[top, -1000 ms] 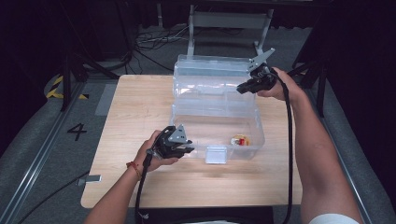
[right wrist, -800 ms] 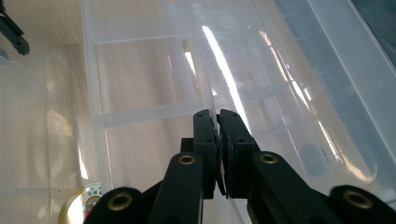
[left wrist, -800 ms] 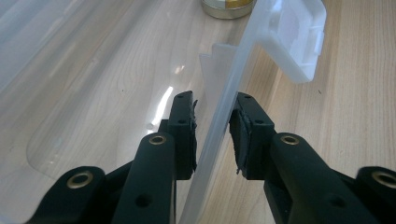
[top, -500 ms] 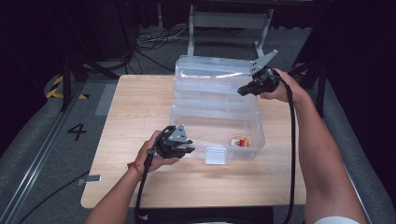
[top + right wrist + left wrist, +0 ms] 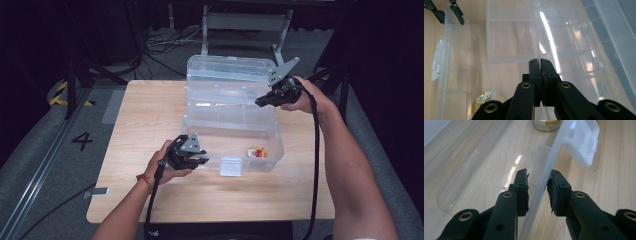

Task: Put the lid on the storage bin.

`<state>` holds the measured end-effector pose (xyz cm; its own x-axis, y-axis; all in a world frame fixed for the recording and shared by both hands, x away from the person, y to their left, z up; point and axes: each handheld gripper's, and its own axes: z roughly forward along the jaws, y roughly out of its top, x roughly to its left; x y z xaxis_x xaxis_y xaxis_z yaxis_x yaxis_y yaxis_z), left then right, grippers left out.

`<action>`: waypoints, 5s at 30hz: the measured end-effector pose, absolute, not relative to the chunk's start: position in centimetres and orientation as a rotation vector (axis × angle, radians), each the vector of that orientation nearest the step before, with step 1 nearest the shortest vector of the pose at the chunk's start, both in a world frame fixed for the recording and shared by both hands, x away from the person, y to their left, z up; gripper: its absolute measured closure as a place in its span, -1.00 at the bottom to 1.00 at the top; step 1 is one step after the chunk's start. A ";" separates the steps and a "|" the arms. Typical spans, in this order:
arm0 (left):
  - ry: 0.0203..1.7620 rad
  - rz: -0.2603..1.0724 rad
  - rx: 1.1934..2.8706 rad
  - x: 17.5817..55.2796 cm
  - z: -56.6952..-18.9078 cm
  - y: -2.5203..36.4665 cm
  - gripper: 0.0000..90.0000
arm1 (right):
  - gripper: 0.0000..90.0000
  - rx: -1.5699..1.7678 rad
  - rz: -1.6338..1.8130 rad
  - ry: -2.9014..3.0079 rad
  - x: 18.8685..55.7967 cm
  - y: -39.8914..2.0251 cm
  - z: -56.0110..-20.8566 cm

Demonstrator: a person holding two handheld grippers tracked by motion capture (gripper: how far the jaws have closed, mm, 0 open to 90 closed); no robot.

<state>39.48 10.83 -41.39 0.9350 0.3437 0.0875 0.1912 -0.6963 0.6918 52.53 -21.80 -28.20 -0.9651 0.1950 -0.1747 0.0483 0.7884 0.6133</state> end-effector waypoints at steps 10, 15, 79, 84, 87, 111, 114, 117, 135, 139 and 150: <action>0.372 0.276 2.359 39.5 -41.4 10.8 0.57 | 0.97 0.178 0.958 2.745 51.4 -22.0 -28.3; 0.374 0.278 2.358 39.4 -41.4 10.8 0.57 | 0.97 0.175 0.966 2.734 51.1 -22.1 -28.3; 0.372 0.317 2.366 39.1 -41.5 10.6 0.51 | 0.94 0.101 0.914 2.683 46.3 -21.8 -29.3; 0.367 0.336 2.367 39.0 -41.5 10.5 0.49 | 0.93 0.101 0.896 2.681 45.8 -21.7 -29.4; 0.368 0.340 2.371 39.0 -41.5 10.5 0.48 | 0.92 0.105 0.891 2.682 45.7 -21.7 -29.4; 0.350 0.356 2.346 38.6 -40.7 11.3 0.56 | 0.90 0.084 0.866 2.670 44.7 -21.5 -29.8; 0.344 0.355 2.343 38.5 -40.6 11.5 0.53 | 0.90 0.087 0.867 2.665 44.5 -21.6 -29.9; 0.351 0.363 2.319 38.4 -40.1 11.8 0.49 | 0.89 0.085 0.873 2.661 44.4 -21.7 -30.0; 0.359 0.414 2.226 37.5 -36.8 15.1 0.79 | 0.88 0.086 0.878 2.649 44.0 -21.9 -30.3; 0.408 0.461 2.226 38.0 -35.5 16.2 0.97 | 0.88 0.085 0.880 2.648 44.0 -21.9 -30.3; 0.556 0.528 2.102 40.5 -34.6 17.7 1.00 | 0.87 0.084 0.882 2.640 43.8 -21.9 -30.4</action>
